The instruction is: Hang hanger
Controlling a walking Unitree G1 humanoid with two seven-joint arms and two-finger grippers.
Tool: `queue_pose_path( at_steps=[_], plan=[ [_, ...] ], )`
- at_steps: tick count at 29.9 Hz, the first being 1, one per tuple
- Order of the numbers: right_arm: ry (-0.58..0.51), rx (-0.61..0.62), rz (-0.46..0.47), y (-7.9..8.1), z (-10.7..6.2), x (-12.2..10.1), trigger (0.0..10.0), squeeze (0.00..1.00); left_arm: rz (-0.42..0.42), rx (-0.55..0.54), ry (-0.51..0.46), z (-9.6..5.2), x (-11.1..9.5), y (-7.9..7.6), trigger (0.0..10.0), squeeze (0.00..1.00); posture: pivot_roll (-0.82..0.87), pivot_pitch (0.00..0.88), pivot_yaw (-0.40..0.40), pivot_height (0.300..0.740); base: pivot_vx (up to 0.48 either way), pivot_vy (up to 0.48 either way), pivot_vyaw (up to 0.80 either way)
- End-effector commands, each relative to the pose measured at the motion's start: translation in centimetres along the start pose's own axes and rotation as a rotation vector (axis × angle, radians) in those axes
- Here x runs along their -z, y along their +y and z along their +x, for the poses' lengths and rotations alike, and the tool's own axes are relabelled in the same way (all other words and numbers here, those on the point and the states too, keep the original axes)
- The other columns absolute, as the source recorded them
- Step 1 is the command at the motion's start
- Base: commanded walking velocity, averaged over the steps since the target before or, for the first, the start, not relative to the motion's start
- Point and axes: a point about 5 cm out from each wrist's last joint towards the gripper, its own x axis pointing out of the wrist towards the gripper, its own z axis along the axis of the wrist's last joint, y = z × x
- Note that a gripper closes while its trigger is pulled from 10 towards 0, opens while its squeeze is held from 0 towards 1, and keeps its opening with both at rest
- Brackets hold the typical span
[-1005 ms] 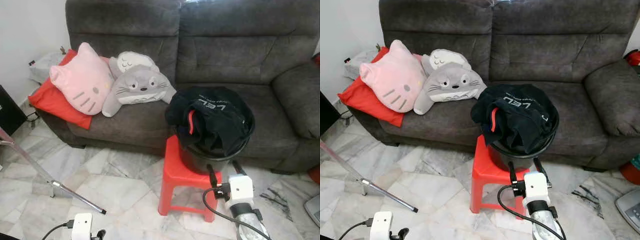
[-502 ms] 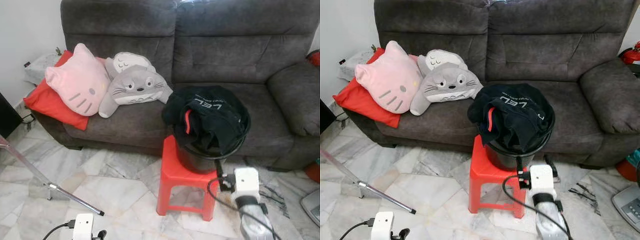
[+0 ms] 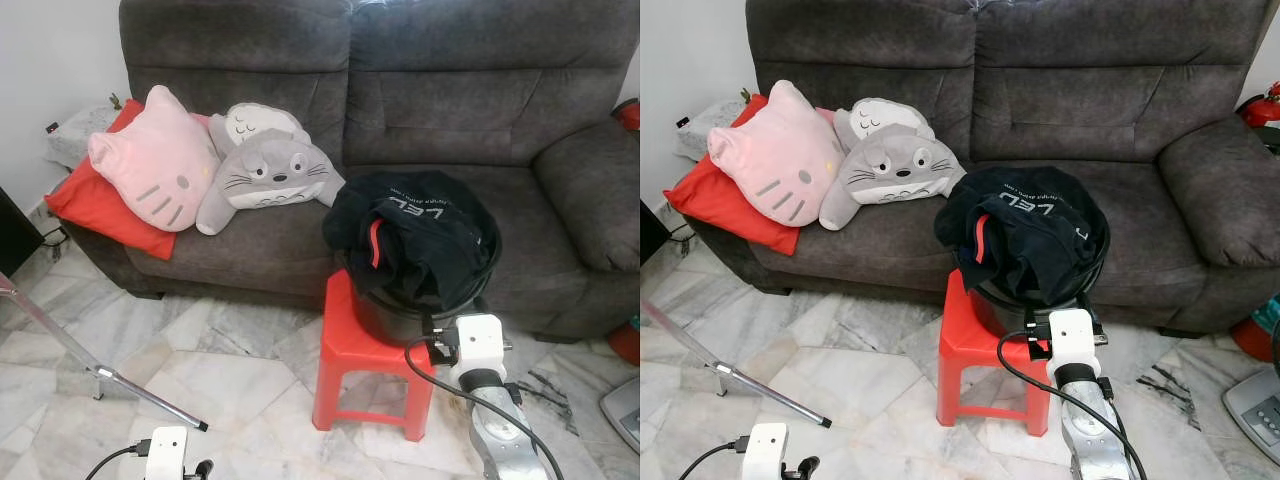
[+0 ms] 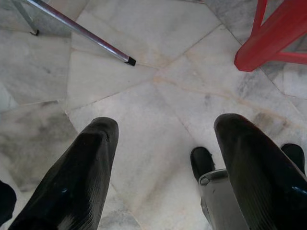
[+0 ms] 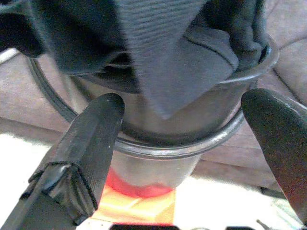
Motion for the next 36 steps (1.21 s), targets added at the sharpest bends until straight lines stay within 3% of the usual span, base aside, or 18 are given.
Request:
queue_pose_path(
  at_steps=[1, 14, 23, 36],
  plan=[
    [-0.02, 0.036, -0.009, -0.5, 0.3, -0.4, 10.0, 0.0, 0.009, -0.008, 0.005, -0.1, 0.2, 0.1, 10.0, 0.0, -0.21, 0.0, 0.083, 0.74, 0.0, 0.0, 0.0],
    [-0.078, 0.094, -0.052, -1.0, 1.0, -1.2, 10.0, 0.0, 0.018, -0.001, 0.008, -0.1, 0.3, -0.3, 10.0, 0.0, -0.21, 0.0, 0.085, 0.74, 0.0, 0.0, 0.0],
    [-0.17, 0.174, -0.012, -1.6, 1.8, -3.2, 10.0, 0.0, 0.024, -0.001, 0.013, -0.1, 0.5, -0.2, 10.0, 0.0, -0.2, 0.0, 0.09, 0.74, 0.0, 0.0, 0.0],
    [-0.009, 0.262, 0.155, -2.0, 2.2, -1.3, 10.0, 0.0, 0.025, -0.001, 0.022, -0.2, 0.7, -0.1, 10.0, 0.0, -0.2, 0.0, 0.092, 0.74, 0.0, 0.0, 0.0]
  ],
)
